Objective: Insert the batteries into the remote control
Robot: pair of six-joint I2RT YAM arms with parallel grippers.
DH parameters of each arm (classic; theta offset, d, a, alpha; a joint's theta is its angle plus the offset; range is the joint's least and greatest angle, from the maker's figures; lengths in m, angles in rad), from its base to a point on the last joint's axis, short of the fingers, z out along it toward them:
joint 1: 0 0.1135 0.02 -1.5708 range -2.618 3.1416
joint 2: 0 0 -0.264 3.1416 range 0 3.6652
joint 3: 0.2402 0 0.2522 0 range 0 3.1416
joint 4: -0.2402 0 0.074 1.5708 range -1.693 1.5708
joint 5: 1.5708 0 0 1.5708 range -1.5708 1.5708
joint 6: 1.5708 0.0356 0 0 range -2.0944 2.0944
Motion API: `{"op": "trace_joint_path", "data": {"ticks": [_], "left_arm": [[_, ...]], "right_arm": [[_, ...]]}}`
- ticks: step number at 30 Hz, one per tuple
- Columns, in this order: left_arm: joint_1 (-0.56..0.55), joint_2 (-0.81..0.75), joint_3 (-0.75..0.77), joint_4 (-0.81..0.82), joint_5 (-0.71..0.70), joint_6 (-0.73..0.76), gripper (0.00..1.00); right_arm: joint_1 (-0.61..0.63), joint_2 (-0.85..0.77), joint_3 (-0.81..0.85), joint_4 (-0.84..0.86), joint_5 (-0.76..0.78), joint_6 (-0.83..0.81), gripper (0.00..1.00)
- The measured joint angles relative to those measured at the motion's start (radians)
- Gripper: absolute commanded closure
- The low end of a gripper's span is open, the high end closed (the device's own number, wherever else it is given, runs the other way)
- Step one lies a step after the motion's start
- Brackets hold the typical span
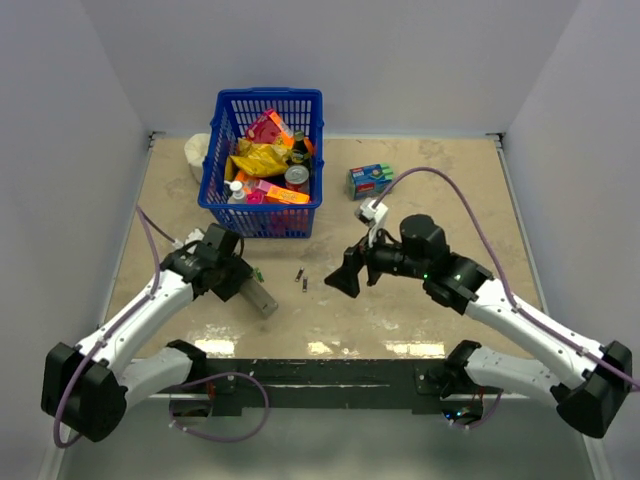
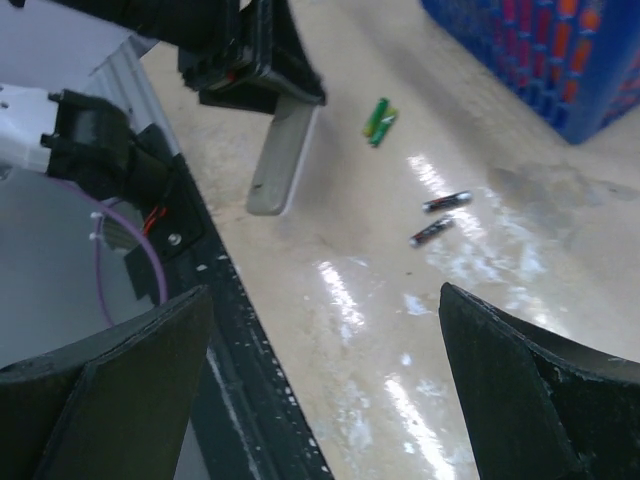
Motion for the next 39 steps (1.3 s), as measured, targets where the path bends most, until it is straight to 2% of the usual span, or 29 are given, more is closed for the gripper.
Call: {"op": "trace_joint_path", "data": {"ticks": [5,10,14,23,28,31,32,33,34,35,39], "left_arm": [[-0.021,-0.093,0.042,0.018,0.049,-0.091,0.83],[-0.064,-0.146,0.056,0.071,0.085,-0.180,0.86],[-0.106,-0.146,0.077,0.115,0.091,-0.237,0.86],[-0.206,-0.145,0.114,0.186,0.065,-0.348,0.86],[-0.242,-0.141,0.115,0.217,0.052,-0.377,0.85],[-0.252,-0.140,0.115,0.235,0.047,-0.385,0.84],[-0.254,-0.142,0.115,0.241,0.042,-0.386,0.83],[-0.254,-0.144,0.115,0.243,0.038,-0.385,0.81],[-0.255,-0.148,0.115,0.244,0.034,-0.385,0.72],[-0.255,-0.154,0.115,0.243,0.027,-0.384,0.68],[-0.256,-0.176,0.115,0.257,0.005,-0.355,0.47]], "right_arm": [[0.185,0.048,-0.065,0.155,0.065,0.098,0.02],[0.301,0.083,-0.125,0.305,0.162,0.193,0.02],[0.332,0.106,-0.159,0.407,0.239,0.257,0.03],[0.344,0.159,-0.228,0.581,0.319,0.378,0.14],[0.351,0.166,-0.228,0.646,0.356,0.408,0.34],[0.351,0.170,-0.228,0.669,0.384,0.424,0.51],[0.351,0.173,-0.228,0.673,0.390,0.425,0.61],[0.349,0.179,-0.228,0.676,0.398,0.430,0.67],[0.348,0.185,-0.228,0.679,0.405,0.433,0.74],[0.348,0.188,-0.228,0.680,0.415,0.436,0.83],[0.348,0.180,-0.228,0.674,0.447,0.426,1.00]]}}
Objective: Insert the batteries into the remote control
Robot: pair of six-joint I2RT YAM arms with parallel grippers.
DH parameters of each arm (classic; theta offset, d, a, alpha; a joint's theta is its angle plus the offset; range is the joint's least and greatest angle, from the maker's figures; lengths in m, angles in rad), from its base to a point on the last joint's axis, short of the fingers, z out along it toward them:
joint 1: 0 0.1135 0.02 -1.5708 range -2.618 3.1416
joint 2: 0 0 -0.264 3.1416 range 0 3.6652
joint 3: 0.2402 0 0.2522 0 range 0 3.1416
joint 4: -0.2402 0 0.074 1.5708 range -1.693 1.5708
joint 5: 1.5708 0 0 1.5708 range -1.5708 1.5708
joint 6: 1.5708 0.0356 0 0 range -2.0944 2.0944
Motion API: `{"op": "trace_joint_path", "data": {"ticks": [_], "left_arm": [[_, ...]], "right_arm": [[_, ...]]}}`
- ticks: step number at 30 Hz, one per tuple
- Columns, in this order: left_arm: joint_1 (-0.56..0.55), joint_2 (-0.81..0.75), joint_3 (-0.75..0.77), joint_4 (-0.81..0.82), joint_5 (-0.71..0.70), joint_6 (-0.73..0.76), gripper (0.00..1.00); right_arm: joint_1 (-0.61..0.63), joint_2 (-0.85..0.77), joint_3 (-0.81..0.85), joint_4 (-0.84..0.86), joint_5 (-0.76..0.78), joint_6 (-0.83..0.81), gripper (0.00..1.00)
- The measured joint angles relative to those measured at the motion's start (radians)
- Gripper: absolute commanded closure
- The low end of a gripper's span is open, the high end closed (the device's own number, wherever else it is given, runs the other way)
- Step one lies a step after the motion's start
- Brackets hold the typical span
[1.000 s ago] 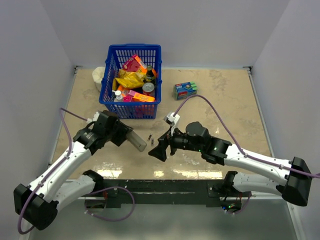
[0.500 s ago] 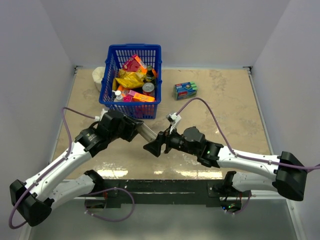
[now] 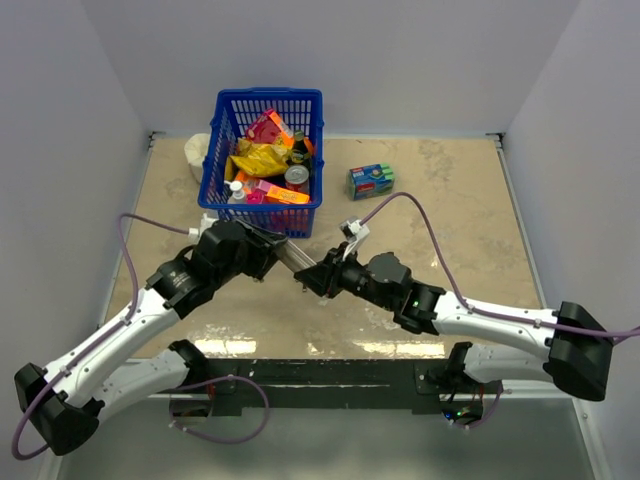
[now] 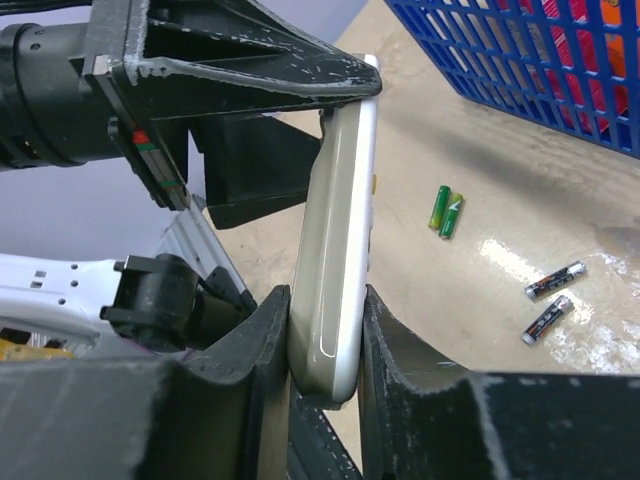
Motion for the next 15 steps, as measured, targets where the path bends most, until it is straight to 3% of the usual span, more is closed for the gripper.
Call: {"op": "trace_joint_path", "data": {"ticks": [3,7,15], "left_arm": [[-0.005,-0.012,-0.001,0.035,-0.004,0.059,0.28],[-0.006,-0.059,-0.016,0.130,-0.016,0.262,0.17],[-0.005,-0.238,0.022,0.266,0.080,1.021,0.09]], "right_arm": [[0.002,-0.020,0.007,-0.029,0.010,-0.027,1.00],[0.003,-0.060,0.047,-0.134,0.018,-0.069,1.00],[0.003,-0.132,0.250,-0.553,-0.008,-0.346,1.00]]}}
